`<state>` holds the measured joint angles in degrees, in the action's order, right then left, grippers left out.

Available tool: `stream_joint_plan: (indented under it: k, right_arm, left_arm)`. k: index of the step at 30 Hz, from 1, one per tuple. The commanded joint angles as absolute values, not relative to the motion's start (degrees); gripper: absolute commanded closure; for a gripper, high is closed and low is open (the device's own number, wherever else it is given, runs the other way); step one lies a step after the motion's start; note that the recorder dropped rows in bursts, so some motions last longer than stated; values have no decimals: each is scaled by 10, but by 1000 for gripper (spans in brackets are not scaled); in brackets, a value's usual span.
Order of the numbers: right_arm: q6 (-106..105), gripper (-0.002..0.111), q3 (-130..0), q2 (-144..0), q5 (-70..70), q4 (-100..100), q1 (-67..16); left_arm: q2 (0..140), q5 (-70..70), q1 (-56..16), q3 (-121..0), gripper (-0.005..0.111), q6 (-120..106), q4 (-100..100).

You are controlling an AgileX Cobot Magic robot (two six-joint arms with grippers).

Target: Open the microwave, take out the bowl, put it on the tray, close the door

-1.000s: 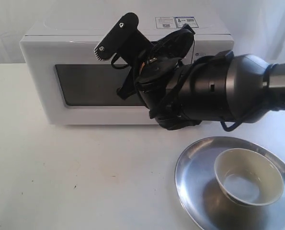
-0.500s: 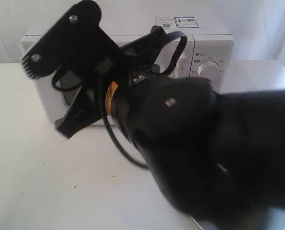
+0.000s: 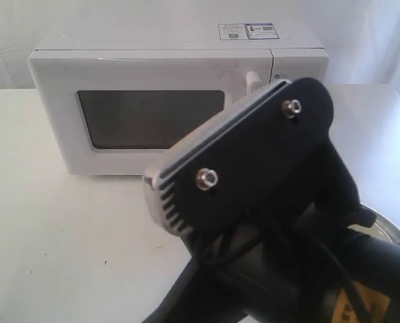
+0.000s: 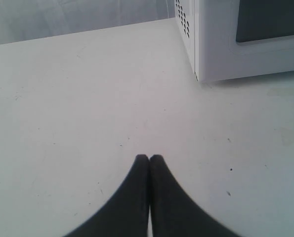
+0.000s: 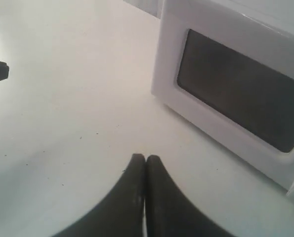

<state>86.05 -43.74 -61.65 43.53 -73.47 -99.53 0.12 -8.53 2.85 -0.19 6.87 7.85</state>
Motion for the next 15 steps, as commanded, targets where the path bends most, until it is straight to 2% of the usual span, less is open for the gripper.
stream_joint_plan:
  k: [1,6,8,13,15]
  right_arm:
    - [873,108,-433,-612,441,-758,-996]
    - [876,108,-433,-597,497,-776,-995]
    - [877,108,-427,-575,482,-772,-959]
    - [871,108,-360,-477,239,-771,-757]
    - [871,108,-324,-432,190,-768,-678]
  left_arm:
    - [0,-85,27,0,107,72,77]
    - [0,-85,27,0,107,72,77]
    - [0,-85,27,0,107,72,77]
    - [0,-85,27,0,107,72,77]
    - [0,-85,27,0,107,72,77]
